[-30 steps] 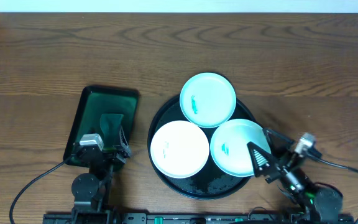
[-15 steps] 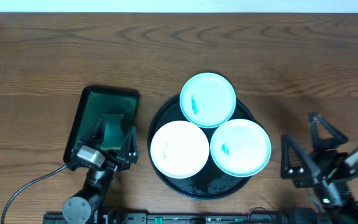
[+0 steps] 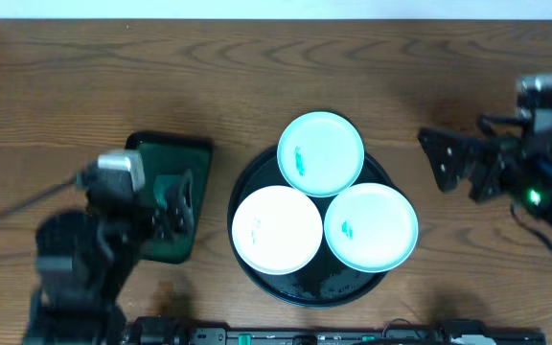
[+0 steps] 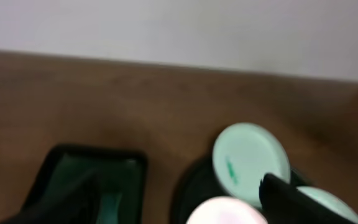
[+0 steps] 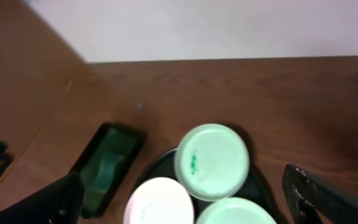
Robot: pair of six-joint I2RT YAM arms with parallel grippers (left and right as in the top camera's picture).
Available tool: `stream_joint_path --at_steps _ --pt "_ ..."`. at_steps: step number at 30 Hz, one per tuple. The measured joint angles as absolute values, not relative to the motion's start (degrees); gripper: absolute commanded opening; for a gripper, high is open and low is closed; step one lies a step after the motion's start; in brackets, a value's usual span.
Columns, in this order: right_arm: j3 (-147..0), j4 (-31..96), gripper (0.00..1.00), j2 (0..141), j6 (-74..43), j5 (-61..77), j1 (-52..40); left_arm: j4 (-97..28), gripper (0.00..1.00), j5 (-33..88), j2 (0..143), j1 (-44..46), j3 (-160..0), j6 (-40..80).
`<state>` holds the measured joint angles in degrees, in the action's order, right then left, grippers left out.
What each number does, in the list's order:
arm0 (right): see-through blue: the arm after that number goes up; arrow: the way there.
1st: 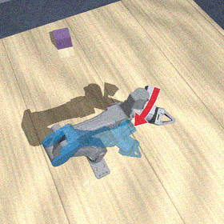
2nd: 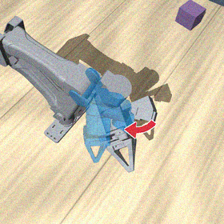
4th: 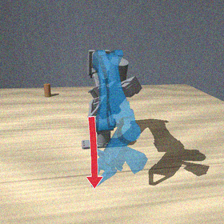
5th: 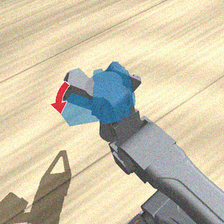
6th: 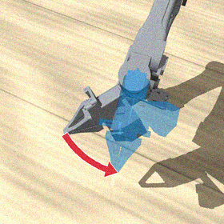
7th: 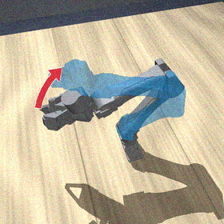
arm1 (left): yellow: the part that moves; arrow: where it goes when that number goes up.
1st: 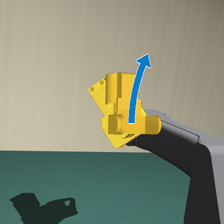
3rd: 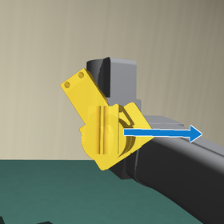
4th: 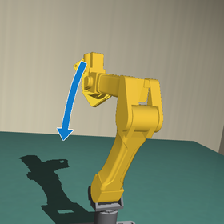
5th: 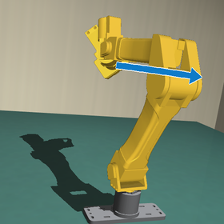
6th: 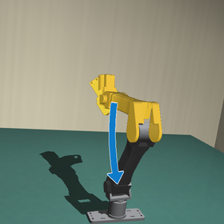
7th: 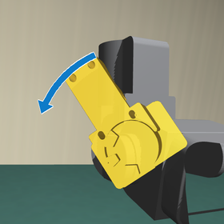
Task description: Clean dirty plates on tray and stack at the side
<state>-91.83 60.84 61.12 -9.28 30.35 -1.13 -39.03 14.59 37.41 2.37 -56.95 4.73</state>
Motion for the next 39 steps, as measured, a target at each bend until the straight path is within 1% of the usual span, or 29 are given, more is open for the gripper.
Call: stream_joint_path --at_steps 2,4,6,9,11,14,22,25,32,36,39 --pt "-92.5 61.1 0.97 63.2 -8.5 33.0 -1.3 -42.9 0.82 11.7 42.7 2.3 -59.6 5.1" --pt "-92.9 63.3 0.98 65.1 -8.5 34.0 -2.1 -49.0 0.82 6.5 47.8 2.1 -61.8 7.2" --pt "-93.0 67.4 0.99 67.5 -9.1 32.4 -5.1 -53.6 0.82 1.2 53.3 1.0 -63.3 9.4" --pt "-93.1 71.0 0.97 72.1 -9.6 28.3 -10.7 -55.1 0.82 -1.7 60.9 -1.2 -63.9 11.4" --pt "-93.1 71.4 0.96 75.2 -10.1 26.0 -14.1 -55.7 0.82 -1.7 65.5 -2.0 -64.0 12.1" --pt "-93.1 70.9 0.97 80.2 -11.7 22.0 -20.4 -56.6 0.82 -1.7 72.4 -3.0 -64.0 13.5" --pt "-93.0 69.8 0.97 87.8 -17.5 11.6 -33.3 -56.6 0.82 -1.7 86.6 -8.3 -64.0 16.7" --pt "-93.0 68.2 0.98 90.4 -18.5 10.0 -36.3 -56.4 0.81 -1.3 90.3 -8.5 -64.0 16.4" --pt "-93.0 65.6 0.99 93.5 -19.3 8.4 -40.9 -52.6 0.81 4.3 95.0 -8.5 -64.0 12.1" --pt "-93.0 64.9 0.99 93.5 -19.4 8.2 -42.1 -49.8 0.76 5.5 95.5 -8.5 -63.9 11.4" --pt "-93.0 64.2 0.99 93.5 -19.4 8.0 -42.4 -48.6 0.75 5.9 95.5 -8.5 -62.8 10.6"
